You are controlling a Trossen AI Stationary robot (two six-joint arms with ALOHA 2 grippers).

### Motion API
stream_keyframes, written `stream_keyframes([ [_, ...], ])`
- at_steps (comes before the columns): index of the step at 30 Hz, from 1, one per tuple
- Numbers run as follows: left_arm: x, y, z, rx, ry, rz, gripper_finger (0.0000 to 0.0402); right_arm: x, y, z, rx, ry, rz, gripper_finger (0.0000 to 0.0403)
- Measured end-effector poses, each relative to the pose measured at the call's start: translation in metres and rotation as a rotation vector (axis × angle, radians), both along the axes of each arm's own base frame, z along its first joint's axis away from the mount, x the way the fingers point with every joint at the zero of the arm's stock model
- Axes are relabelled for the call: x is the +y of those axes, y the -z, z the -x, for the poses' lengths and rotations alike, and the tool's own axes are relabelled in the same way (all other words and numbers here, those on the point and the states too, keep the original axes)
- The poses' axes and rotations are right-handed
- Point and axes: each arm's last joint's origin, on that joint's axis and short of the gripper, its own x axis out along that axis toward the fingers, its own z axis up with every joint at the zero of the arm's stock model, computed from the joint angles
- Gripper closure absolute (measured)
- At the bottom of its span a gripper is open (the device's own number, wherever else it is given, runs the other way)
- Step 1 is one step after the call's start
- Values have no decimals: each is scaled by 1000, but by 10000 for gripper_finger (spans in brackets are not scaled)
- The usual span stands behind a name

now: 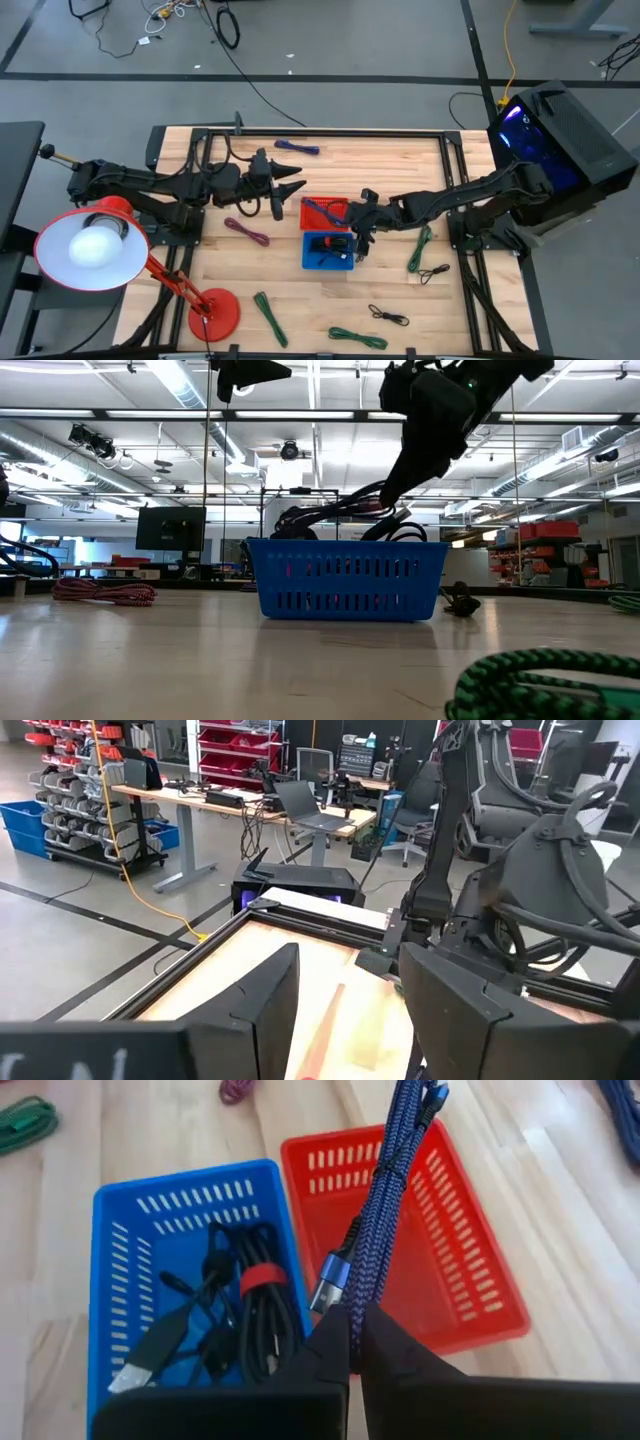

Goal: Pick & Place USB Port
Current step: Put the blue charger cable into the red bin

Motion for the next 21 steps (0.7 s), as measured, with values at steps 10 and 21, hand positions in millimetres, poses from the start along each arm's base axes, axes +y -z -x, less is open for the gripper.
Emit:
stream_keyframes([
  [10,0,2,0,22,0,-1,223,-4,21,5,-23,0,-64,402],
  [21,0,3,0,28,0,-1,223,-10,35,10,-35,37,-77,402],
])
